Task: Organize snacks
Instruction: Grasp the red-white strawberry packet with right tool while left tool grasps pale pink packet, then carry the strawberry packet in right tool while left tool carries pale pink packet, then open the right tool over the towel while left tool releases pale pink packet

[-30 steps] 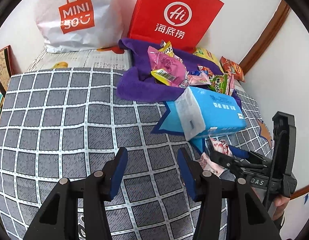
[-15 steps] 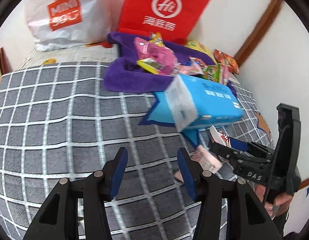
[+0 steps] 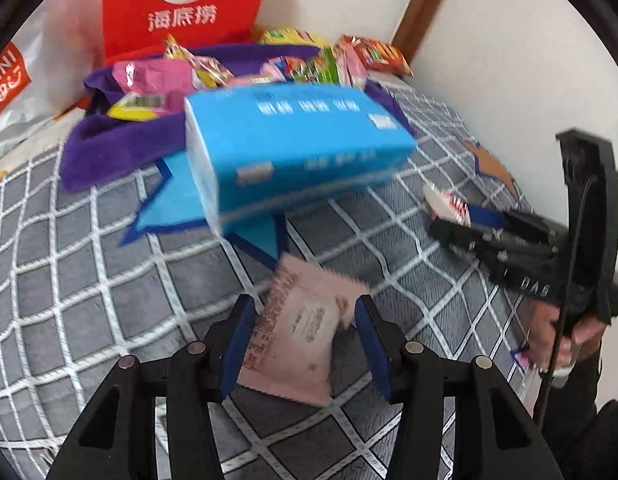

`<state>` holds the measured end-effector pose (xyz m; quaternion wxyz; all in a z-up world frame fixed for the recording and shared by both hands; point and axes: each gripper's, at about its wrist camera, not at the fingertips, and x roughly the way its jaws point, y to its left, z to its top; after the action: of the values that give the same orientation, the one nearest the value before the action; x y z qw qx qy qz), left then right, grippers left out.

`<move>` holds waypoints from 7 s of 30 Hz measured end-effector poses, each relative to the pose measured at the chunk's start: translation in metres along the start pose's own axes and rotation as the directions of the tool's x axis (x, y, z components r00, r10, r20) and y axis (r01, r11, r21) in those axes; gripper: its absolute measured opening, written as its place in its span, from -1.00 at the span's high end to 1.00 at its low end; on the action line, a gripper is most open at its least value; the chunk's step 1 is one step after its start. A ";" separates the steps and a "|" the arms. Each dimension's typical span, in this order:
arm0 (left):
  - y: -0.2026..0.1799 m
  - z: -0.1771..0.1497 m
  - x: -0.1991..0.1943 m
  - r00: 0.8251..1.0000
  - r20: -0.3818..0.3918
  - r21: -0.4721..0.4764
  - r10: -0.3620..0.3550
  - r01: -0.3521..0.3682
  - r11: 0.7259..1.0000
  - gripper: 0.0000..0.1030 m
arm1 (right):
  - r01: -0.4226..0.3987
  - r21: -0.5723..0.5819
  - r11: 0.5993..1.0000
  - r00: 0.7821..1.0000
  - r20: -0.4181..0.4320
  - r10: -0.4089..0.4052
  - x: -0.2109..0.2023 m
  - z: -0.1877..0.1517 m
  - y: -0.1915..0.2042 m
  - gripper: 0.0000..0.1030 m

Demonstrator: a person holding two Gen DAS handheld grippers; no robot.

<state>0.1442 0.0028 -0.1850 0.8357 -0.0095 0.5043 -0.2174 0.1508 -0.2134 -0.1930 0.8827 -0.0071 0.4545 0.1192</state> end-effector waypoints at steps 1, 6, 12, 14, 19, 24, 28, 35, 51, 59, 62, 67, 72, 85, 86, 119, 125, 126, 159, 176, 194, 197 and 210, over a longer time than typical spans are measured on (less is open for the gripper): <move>-0.001 -0.003 0.002 1.000 -0.008 0.000 0.001 -0.001 1.000 0.00 | 0.000 -0.006 1.000 1.000 0.007 0.000 0.000 -0.001 0.000 -0.10; -0.011 -0.017 -0.004 0.998 0.027 0.034 0.059 -0.060 0.998 0.00 | -0.017 -0.037 0.999 1.000 0.014 0.017 0.008 -0.005 0.002 -0.10; -0.018 -0.013 0.002 0.963 0.094 0.081 0.254 -0.262 0.962 0.20 | 0.003 -0.058 0.998 1.000 0.026 -0.002 0.013 -0.006 0.007 -0.13; -0.015 -0.011 0.003 0.960 0.101 0.062 0.260 -0.266 0.962 0.21 | -0.003 -0.056 0.998 1.000 0.026 0.004 0.014 -0.006 0.007 -0.14; -0.015 -0.013 0.005 0.959 0.130 0.027 0.250 -0.256 0.966 0.20 | 0.013 -0.079 0.997 1.000 0.020 -0.012 0.016 -0.005 0.011 -0.17; -0.013 -0.015 0.003 0.961 0.132 0.013 0.242 -0.246 0.969 0.20 | 0.028 -0.095 0.995 1.000 0.016 -0.027 0.018 -0.005 0.014 -0.19; -0.016 -0.015 0.004 0.959 0.124 0.023 0.256 -0.260 0.965 0.19 | 0.026 -0.095 0.995 1.000 0.016 -0.024 0.018 -0.005 0.015 -0.20; -0.015 -0.012 0.005 0.962 0.108 0.016 0.249 -0.252 0.967 0.19 | 0.024 -0.093 0.995 1.000 0.016 -0.022 0.018 -0.005 0.015 -0.20; -0.013 -0.016 0.003 0.961 0.132 -0.017 0.244 -0.243 0.970 0.21 | 0.022 -0.093 0.995 1.000 0.017 -0.021 0.018 -0.005 0.014 -0.19; -0.002 -0.013 -0.004 0.976 0.111 -0.122 0.188 -0.174 0.977 0.22 | 0.028 -0.091 0.995 0.999 0.020 -0.026 0.017 -0.005 0.013 -0.17; 0.000 -0.013 -0.010 0.972 0.118 -0.135 0.202 -0.186 0.973 0.23 | 0.038 -0.093 0.995 0.999 0.022 -0.036 0.015 -0.006 0.014 -0.14; -0.001 -0.011 -0.025 0.965 0.143 -0.138 0.218 -0.199 0.970 0.23 | 0.024 -0.071 0.997 1.000 0.017 -0.022 0.007 -0.008 0.016 -0.12; 0.000 -0.008 -0.036 0.965 0.152 -0.154 0.213 -0.190 0.970 0.23 | -0.008 -0.048 0.999 1.000 0.023 0.009 -0.006 -0.006 0.020 -0.11; 0.004 0.004 -0.066 0.964 0.159 -0.197 0.215 -0.183 0.963 0.23 | 0.000 -0.102 0.995 0.996 0.090 0.010 -0.052 0.018 0.045 -0.11; 0.004 0.006 -0.070 0.963 0.164 -0.198 0.215 -0.182 0.963 0.23 | 0.004 -0.103 0.995 0.996 0.095 0.006 -0.055 0.021 0.046 -0.11; 0.025 0.107 -0.097 0.936 0.215 -0.230 0.280 -0.230 0.946 0.23 | 0.048 -0.047 0.998 0.986 0.163 -0.040 -0.059 0.139 0.023 -0.11; 0.032 0.132 -0.094 0.933 0.223 -0.230 0.282 -0.231 0.946 0.23 | 0.046 -0.052 0.998 0.983 0.183 -0.036 -0.048 0.170 0.023 -0.11; 0.034 0.136 -0.094 0.932 0.225 -0.231 0.286 -0.234 0.944 0.23 | 0.045 -0.052 0.998 0.983 0.182 -0.035 -0.046 0.175 0.023 -0.11; 0.086 0.222 -0.028 0.954 0.184 -0.242 0.236 -0.188 0.952 0.23 | 0.004 -0.025 1.000 0.996 0.093 -0.002 0.062 0.254 0.001 -0.11; 0.101 0.223 0.015 0.975 0.127 -0.247 0.180 -0.145 0.958 0.23 | -0.033 -0.036 0.999 0.999 0.026 0.034 0.106 0.248 -0.003 -0.12; 0.099 0.222 0.057 0.976 0.014 -0.224 0.218 -0.210 0.952 0.21 | 0.038 -0.173 0.984 0.997 -0.061 -0.049 0.138 0.231 0.021 -0.15; 0.103 0.221 0.056 0.977 0.012 -0.236 0.214 -0.205 0.950 0.19 | 0.053 -0.187 0.981 0.996 -0.056 -0.065 0.137 0.229 0.020 -0.15; 0.104 0.221 0.060 0.974 -0.004 -0.215 0.225 -0.221 0.951 0.18 | 0.049 -0.232 0.972 0.997 -0.046 -0.061 0.139 0.224 0.022 -0.19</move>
<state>0.3920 0.0301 -0.1512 0.8539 -0.0448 0.5142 -0.0660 0.4032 -0.1364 -0.1709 0.8666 -0.1252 0.4603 0.1466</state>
